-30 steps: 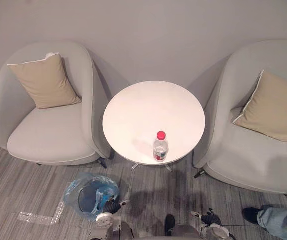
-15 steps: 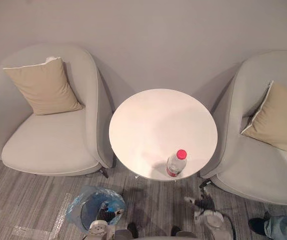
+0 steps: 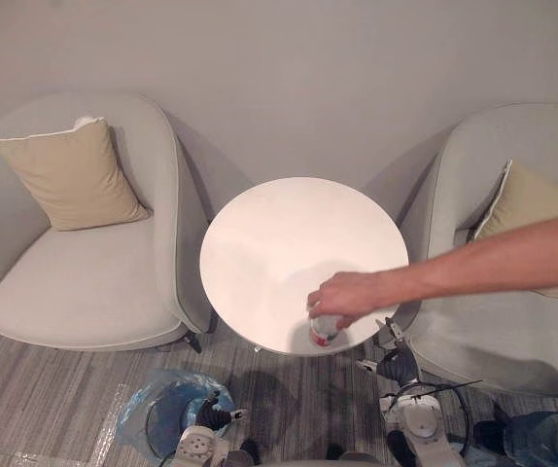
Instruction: Gather rubbish on tea table into small bin, then transfer packed bag to large trash can.
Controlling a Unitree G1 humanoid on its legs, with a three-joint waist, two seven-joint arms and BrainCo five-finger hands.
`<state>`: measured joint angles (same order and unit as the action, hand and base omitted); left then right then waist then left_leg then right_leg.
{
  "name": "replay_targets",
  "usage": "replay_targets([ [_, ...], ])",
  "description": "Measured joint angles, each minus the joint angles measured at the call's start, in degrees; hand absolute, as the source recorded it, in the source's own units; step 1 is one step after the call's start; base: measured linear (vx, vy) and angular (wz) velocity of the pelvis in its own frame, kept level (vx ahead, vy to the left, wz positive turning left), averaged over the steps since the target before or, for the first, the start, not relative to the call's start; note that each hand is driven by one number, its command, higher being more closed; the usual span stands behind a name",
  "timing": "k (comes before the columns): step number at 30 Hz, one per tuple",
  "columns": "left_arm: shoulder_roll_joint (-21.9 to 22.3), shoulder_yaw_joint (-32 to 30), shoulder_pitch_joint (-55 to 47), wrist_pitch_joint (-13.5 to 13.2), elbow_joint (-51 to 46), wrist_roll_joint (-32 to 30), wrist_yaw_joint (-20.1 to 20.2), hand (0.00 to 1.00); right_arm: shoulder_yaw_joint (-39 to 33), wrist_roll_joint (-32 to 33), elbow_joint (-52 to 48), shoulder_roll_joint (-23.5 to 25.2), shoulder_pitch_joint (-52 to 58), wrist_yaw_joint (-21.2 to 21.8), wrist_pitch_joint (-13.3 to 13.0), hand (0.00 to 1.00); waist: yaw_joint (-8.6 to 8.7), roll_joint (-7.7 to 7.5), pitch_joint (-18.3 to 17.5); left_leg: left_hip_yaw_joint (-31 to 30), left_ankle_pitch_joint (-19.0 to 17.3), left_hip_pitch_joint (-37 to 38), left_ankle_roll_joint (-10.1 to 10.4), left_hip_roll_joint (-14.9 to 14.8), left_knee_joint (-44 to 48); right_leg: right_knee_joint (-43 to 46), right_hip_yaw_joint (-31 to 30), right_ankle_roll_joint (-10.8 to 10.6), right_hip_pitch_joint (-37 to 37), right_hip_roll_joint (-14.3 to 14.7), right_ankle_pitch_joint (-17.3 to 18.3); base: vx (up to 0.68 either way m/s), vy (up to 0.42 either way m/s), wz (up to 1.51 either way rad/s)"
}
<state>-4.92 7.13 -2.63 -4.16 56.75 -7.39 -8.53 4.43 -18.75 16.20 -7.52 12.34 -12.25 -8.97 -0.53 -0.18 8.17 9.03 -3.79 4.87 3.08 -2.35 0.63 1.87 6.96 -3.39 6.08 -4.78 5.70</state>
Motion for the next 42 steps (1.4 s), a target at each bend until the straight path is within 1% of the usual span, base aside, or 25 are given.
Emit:
replay_targets([
  [2,-0.27,0.76,-0.23,-0.29,-0.02,-0.02,-0.01,0.00,1.38,-1.43,0.00,-0.01,-0.10,0.00,-0.06,0.00,0.00,-0.23,-0.14,-0.36,0.60,0.02,-0.04,0.12,-0.65,-0.32,0.30,-0.08,-0.11,-0.05,-0.28,-0.10,-0.001,0.10],
  [9,-0.55,0.91,-0.27,-0.47,-0.08,-0.28,-0.05,0.00,5.42,-1.33,2.22,-0.29,-1.70,0.11,-0.06,0.00,-0.02,-0.22,-0.15,-2.33,3.29,0.25,0.07,0.21,-3.94,-0.69,2.02,0.11,-0.36,0.20,-0.81,-0.06,-0.023,0.13],
  [16,-0.54,0.87,-0.27,-0.46,-0.07,-0.33,-0.06,0.00,6.02,-0.50,7.24,-0.30,-5.10,0.02,0.14,0.00,-0.14,-0.20,-0.13,-3.56,3.78,0.14,0.18,0.19,-4.52,-1.52,3.25,0.22,0.57,0.42,-1.02,-0.01,-0.022,0.10],
  [18,-0.53,0.87,-0.27,-0.46,-0.06,-0.35,-0.07,0.00,5.98,0.79,7.47,-0.33,-5.65,-0.03,0.44,0.00,-0.15,-0.16,-0.10,-3.93,3.78,0.16,0.18,0.22,-4.57,-1.92,3.65,0.22,1.00,0.45,-1.02,0.01,-0.020,0.09],
  [29,-0.52,0.82,-0.26,-0.47,-0.10,-0.39,-0.06,0.00,5.55,0.92,7.48,-0.25,-5.72,-0.16,0.47,0.00,-0.15,-0.14,-0.06,-4.62,4.11,0.18,0.27,0.20,-5.54,-2.22,4.13,0.27,1.02,0.61,-0.98,0.00,-0.004,0.02],
  [39,-0.41,0.82,-0.27,-0.43,-0.11,-0.39,-0.06,0.00,0.77,1.55,7.39,-0.25,-5.71,-2.34,0.66,0.00,-0.08,0.24,0.16,-4.50,4.11,0.19,0.27,0.15,-5.58,-2.19,3.93,0.26,0.91,0.62,-0.97,-0.03,-0.010,-0.01],
  [42,-0.36,0.82,-0.27,-0.43,-0.15,-0.39,-0.05,0.00,-0.18,3.20,7.35,-0.27,-5.89,-2.61,0.91,0.00,-0.07,0.37,0.24,-4.48,4.11,0.18,0.28,0.14,-5.65,-2.19,3.91,0.26,0.86,0.63,-0.97,0.00,0.000,0.00],
])
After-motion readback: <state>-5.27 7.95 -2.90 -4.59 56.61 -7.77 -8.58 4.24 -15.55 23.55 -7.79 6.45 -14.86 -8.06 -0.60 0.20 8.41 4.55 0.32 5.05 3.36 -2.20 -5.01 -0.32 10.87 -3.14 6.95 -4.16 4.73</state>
